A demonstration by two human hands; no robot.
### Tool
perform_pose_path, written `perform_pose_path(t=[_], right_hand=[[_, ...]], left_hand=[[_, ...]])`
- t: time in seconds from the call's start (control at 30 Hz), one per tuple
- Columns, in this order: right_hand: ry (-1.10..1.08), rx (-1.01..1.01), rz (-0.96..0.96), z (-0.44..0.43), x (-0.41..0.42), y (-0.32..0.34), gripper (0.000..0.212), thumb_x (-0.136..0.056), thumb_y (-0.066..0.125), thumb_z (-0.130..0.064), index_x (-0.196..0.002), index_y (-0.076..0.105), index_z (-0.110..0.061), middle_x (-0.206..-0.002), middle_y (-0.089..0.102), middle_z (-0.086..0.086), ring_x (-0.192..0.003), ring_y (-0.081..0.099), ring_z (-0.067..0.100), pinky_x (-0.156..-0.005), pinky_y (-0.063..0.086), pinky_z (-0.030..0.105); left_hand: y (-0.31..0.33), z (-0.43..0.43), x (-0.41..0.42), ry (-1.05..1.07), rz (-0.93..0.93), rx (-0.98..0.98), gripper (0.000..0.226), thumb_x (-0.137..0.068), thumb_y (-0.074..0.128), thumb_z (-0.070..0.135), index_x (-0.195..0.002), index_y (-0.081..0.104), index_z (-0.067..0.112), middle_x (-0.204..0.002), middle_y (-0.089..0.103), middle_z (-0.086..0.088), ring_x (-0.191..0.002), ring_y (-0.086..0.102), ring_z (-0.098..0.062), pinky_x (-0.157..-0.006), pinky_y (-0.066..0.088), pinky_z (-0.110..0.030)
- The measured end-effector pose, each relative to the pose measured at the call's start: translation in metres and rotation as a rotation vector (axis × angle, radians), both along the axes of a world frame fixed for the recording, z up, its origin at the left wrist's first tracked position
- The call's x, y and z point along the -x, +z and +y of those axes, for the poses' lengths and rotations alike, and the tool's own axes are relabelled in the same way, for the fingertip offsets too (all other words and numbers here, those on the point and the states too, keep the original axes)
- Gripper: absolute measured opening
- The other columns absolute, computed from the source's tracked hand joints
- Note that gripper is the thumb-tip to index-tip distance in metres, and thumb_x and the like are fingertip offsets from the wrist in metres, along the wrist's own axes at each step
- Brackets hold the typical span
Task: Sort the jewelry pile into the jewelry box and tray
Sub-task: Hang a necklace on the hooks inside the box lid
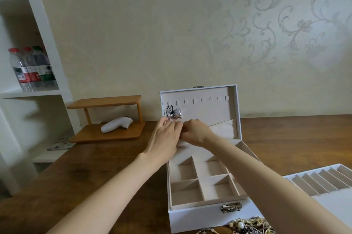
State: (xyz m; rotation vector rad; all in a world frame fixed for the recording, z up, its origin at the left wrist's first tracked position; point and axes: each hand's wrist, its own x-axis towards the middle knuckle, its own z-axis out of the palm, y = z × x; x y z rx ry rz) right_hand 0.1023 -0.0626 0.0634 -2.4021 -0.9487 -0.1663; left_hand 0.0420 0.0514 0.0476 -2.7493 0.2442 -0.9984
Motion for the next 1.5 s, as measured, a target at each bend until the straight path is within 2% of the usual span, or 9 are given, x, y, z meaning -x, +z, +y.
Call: perform_pose_path(t=[0.2, 0.53, 0.67, 0.8, 1.03, 1.13, 1.27, 1.4, 1.5], right_hand=[[-0.196, -0.159, -0.036, -0.007, -0.004, -0.003, 0.02, -0.079, 0.05, -0.006, -0.08, 0.068, 0.001, -0.09, 0.067, 0.025, -0.091, 0.059, 0.04, -0.065, 0.037, 0.029], [-0.113, -0.037, 0.24, 0.003, -0.002, -0.003, 0.033, -0.078, 0.061, -0.013, -0.111, 0.059, -0.01, -0.111, 0.066, 0.014, -0.108, 0.056, 0.032, -0.096, 0.043, 0.04], [-0.085, -0.076, 0.275, -0.001, 0.0, -0.004, 0.027, -0.081, 0.06, -0.014, -0.106, 0.063, -0.007, -0.109, 0.066, 0.014, -0.106, 0.057, 0.031, -0.094, 0.044, 0.037], [-0.12, -0.167, 0.125, -0.01, -0.003, -0.005, 0.021, -0.081, 0.059, -0.009, -0.1, 0.067, -0.003, -0.101, 0.069, 0.016, -0.099, 0.06, 0.031, -0.075, 0.041, 0.027], [-0.111, -0.05, 0.204, -0.004, 0.001, -0.01, 0.036, -0.087, 0.059, -0.029, -0.119, 0.054, -0.014, -0.118, 0.063, 0.007, -0.114, 0.054, 0.028, -0.1, 0.037, 0.038], [-0.1, 0.008, 0.191, -0.005, 0.0, -0.012, 0.038, -0.081, 0.056, -0.032, -0.118, 0.06, -0.023, -0.115, 0.066, 0.004, -0.113, 0.054, 0.026, -0.098, 0.032, 0.034], [-0.096, 0.071, 0.154, -0.007, 0.002, -0.009, 0.028, -0.076, 0.05, -0.029, -0.098, 0.066, -0.027, -0.089, 0.061, 0.001, -0.103, 0.057, 0.027, -0.095, 0.03, 0.033], [-0.156, 0.113, 0.064, 0.006, 0.007, -0.016, 0.038, -0.091, 0.039, -0.033, -0.12, 0.064, -0.028, -0.113, 0.066, 0.005, -0.112, 0.053, 0.026, -0.098, 0.025, 0.037], [-0.19, 0.131, 0.029, 0.012, 0.009, -0.021, 0.037, -0.097, 0.036, -0.032, -0.122, 0.062, -0.028, -0.118, 0.064, 0.006, -0.116, 0.05, 0.026, -0.098, 0.025, 0.038]], left_hand=[[0.006, -0.008, -0.003, 0.024, 0.199, -0.051, 0.053, -0.084, 0.05, 0.005, -0.136, 0.04, 0.009, -0.128, 0.047, -0.008, -0.122, 0.039, -0.024, -0.109, 0.019, -0.028], [0.018, -0.007, -0.009, 0.022, 0.275, -0.02, 0.04, -0.088, 0.051, 0.003, -0.125, 0.039, 0.007, -0.115, 0.057, -0.013, -0.103, 0.053, -0.029, -0.08, 0.038, -0.031], [0.021, -0.003, -0.006, 0.038, 0.124, -0.218, 0.035, -0.084, 0.049, 0.0, -0.117, 0.049, 0.012, -0.115, 0.053, -0.009, -0.103, 0.041, -0.025, -0.087, 0.029, -0.029], [0.017, 0.002, -0.009, 0.009, 0.207, -0.2, 0.051, -0.084, 0.046, -0.006, -0.132, 0.046, 0.011, -0.13, 0.052, -0.006, -0.115, 0.046, -0.024, -0.098, 0.028, -0.028], [0.013, 0.003, -0.006, 0.007, 0.203, -0.07, 0.052, -0.082, 0.049, -0.008, -0.13, 0.039, 0.011, -0.12, 0.053, -0.007, -0.107, 0.046, -0.026, -0.089, 0.033, -0.027], [0.004, 0.011, -0.004, -0.071, 0.011, -0.053, 0.044, -0.077, 0.059, -0.006, -0.116, 0.054, 0.013, -0.11, 0.055, -0.008, -0.104, 0.042, -0.025, -0.088, 0.032, -0.029], [-0.013, 0.021, -0.005, -0.128, -0.306, 0.322, 0.057, -0.068, 0.075, 0.008, -0.118, 0.049, 0.011, -0.127, 0.05, -0.011, -0.116, 0.043, -0.025, -0.095, 0.029, -0.036], [-0.008, 0.011, -0.008, 0.086, 0.059, 1.103, 0.074, -0.083, 0.07, 0.027, -0.14, 0.025, 0.011, -0.142, 0.039, -0.013, -0.133, 0.032, -0.032, -0.11, 0.026, -0.044], [-0.009, 0.018, -0.02, 0.173, 0.27, 1.176, 0.068, -0.087, 0.064, 0.039, -0.138, 0.033, 0.009, -0.14, 0.046, -0.01, -0.131, 0.04, -0.031, -0.109, 0.03, -0.045]])
